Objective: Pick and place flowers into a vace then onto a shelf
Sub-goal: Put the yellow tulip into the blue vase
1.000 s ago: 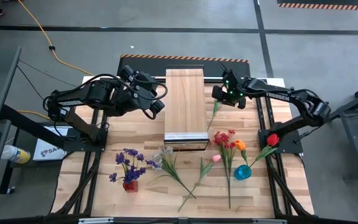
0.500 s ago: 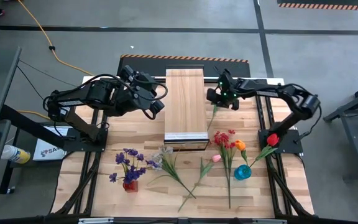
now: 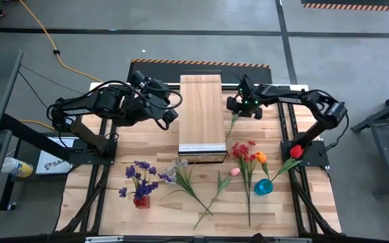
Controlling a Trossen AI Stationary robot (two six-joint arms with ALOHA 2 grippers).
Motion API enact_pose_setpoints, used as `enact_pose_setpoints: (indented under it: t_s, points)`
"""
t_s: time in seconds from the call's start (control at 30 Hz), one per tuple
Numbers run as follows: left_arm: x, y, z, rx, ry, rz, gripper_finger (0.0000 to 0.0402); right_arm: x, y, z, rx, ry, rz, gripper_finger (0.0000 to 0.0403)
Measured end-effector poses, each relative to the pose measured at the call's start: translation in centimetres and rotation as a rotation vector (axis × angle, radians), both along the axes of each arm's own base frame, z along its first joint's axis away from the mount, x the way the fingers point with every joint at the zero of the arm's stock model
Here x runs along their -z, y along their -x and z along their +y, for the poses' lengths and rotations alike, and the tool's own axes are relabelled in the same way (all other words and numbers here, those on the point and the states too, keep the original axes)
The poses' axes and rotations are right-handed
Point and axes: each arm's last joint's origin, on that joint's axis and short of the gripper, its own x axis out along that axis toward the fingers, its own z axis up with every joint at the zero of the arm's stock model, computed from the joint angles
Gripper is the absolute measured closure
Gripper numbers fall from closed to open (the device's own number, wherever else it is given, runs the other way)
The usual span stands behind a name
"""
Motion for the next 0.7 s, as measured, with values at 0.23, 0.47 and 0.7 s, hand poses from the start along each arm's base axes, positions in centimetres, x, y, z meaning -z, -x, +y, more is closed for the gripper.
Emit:
enact_pose_setpoints:
  t_s: [0.23,0.47,0.7]
  points:
    - [-0.02,0.01,0.02,-0.006,-0.008,0.001,0.0263,-0.11,0.41,-0.28,0.031,0.029,0.031,0.0261]
    - [-0.02,0.01,0.02,-0.007,-0.009,0.001,0.0263,-0.1,0.44,-0.36,0.048,0.064,0.06,0.0261]
    - [-0.02,0.01,0.02,-0.009,-0.011,0.001,0.0263,0.36,0.32,-0.56,0.055,0.074,0.079,0.0261]
